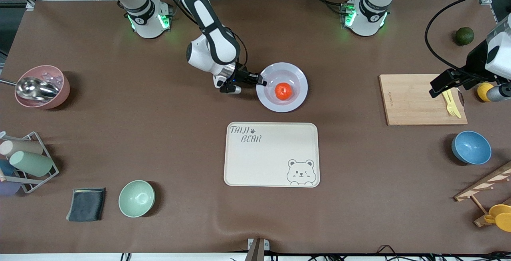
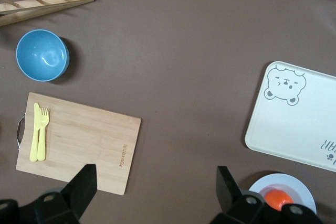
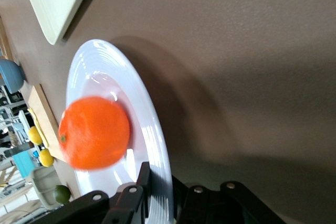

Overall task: Place orange and plate with both arms
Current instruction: 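Slide the plate with the right gripper onto the bear tray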

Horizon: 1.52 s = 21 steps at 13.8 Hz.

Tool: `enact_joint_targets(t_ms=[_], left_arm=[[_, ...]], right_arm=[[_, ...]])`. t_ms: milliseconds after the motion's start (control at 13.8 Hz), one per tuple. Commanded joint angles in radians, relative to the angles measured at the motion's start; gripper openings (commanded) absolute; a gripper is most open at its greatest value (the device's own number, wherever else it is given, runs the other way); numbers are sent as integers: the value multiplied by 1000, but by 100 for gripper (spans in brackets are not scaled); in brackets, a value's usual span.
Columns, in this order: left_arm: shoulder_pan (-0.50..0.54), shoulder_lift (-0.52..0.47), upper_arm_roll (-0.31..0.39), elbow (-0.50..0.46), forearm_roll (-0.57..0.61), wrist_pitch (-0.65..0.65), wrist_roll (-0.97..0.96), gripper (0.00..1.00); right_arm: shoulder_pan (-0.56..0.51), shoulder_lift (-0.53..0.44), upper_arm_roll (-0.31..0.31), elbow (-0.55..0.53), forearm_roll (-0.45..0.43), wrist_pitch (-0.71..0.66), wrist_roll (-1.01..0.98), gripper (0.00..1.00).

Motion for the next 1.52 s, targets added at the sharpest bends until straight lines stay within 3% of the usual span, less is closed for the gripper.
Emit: enact_joint_targets(t_ms=[0, 799, 1089, 1452], left_arm=[[5, -10, 2, -11, -20, 11, 26, 100], [5, -9, 2, -9, -31, 18, 26, 100], [7, -9, 2, -11, -34, 18, 26, 100], [7, -9, 2, -9, -34, 20, 26, 100]], right_arm=[[12, -21, -12, 2, 41, 16, -3, 0], [6, -196, -17, -3, 58, 56, 10, 0], [-110, -168, -18, 58, 53, 48, 10, 0], [-202, -15, -18, 201, 45, 45, 7, 0]])
